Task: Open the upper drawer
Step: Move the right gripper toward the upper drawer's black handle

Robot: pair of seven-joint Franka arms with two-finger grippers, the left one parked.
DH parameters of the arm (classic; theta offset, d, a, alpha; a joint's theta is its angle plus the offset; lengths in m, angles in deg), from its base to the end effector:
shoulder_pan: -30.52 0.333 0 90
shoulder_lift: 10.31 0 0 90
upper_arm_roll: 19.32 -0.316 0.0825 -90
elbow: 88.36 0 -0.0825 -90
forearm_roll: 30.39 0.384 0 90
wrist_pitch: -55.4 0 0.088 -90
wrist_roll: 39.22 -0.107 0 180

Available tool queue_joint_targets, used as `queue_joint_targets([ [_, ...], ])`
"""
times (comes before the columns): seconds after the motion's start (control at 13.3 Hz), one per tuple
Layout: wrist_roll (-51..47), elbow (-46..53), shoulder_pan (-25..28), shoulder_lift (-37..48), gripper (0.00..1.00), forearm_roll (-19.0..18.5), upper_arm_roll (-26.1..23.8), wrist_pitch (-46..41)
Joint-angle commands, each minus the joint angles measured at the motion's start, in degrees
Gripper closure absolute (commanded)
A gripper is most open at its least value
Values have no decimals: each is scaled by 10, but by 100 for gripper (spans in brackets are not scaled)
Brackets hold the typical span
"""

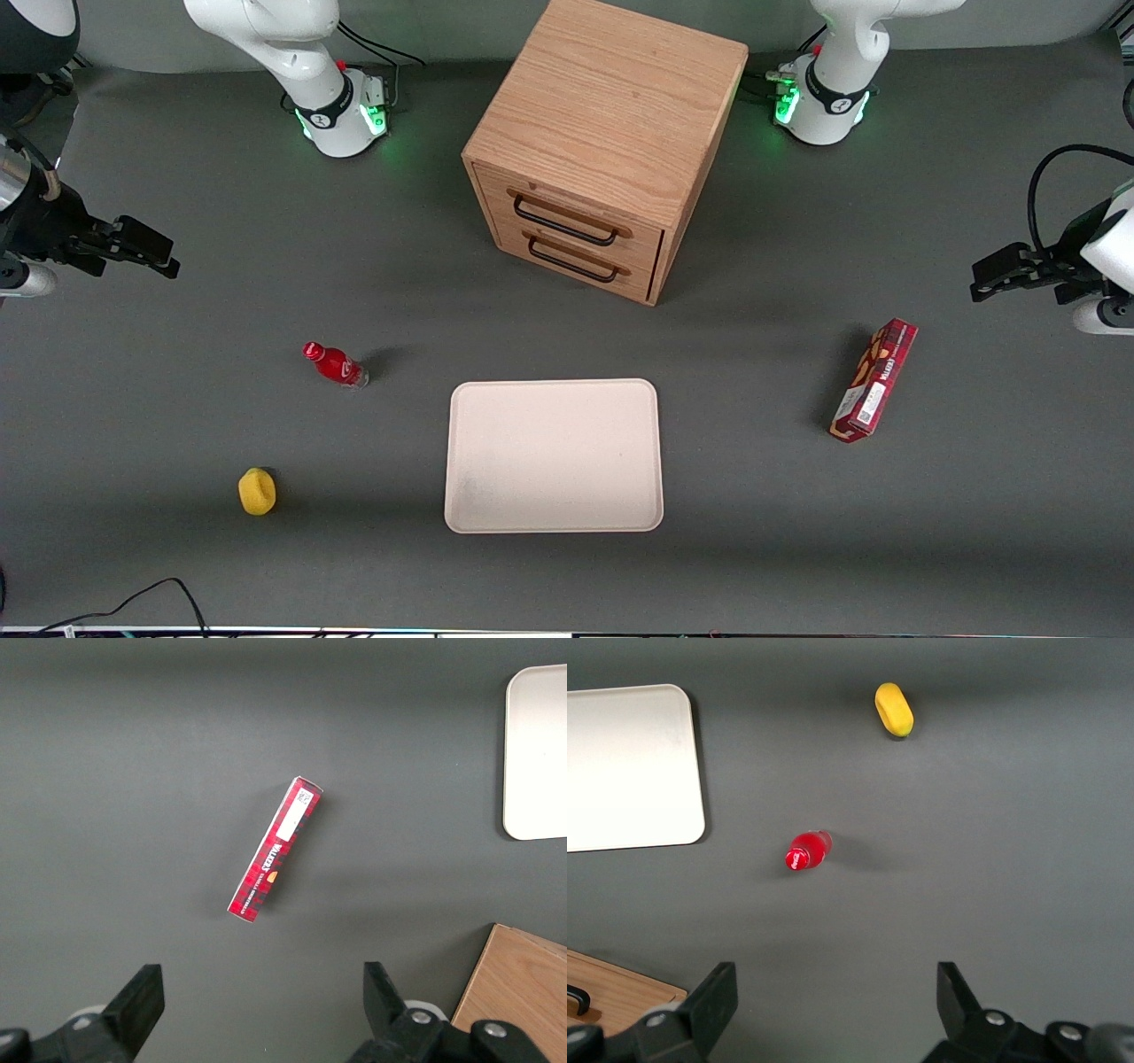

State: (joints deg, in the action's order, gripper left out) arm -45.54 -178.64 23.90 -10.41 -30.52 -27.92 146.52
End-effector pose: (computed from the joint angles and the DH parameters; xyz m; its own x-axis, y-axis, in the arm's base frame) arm 0.5566 0.0189 0.6230 0.9970 -0.0756 0.0131 -0.0757 -0.9971 0.0006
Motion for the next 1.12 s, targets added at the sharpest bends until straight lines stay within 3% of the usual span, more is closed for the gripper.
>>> queue_joint_targets([
  [0.0, -7, -2, 6, 10, 0, -1, 4, -10],
  [0.38, -10, 1, 43, 1, 0, 4, -16, -3],
  [0.45, -8, 2, 43, -4, 0, 6, -40, 10],
  [0.6, 39, 5, 41, -33, 0, 49, -101, 33],
  [0.82, 117, 19, 44, -74, 0, 65, -183, 84],
  [0.97, 132, 13, 45, -101, 0, 119, -228, 132],
  [1.05, 139, 9, 57, -118, 0, 124, -246, 147],
])
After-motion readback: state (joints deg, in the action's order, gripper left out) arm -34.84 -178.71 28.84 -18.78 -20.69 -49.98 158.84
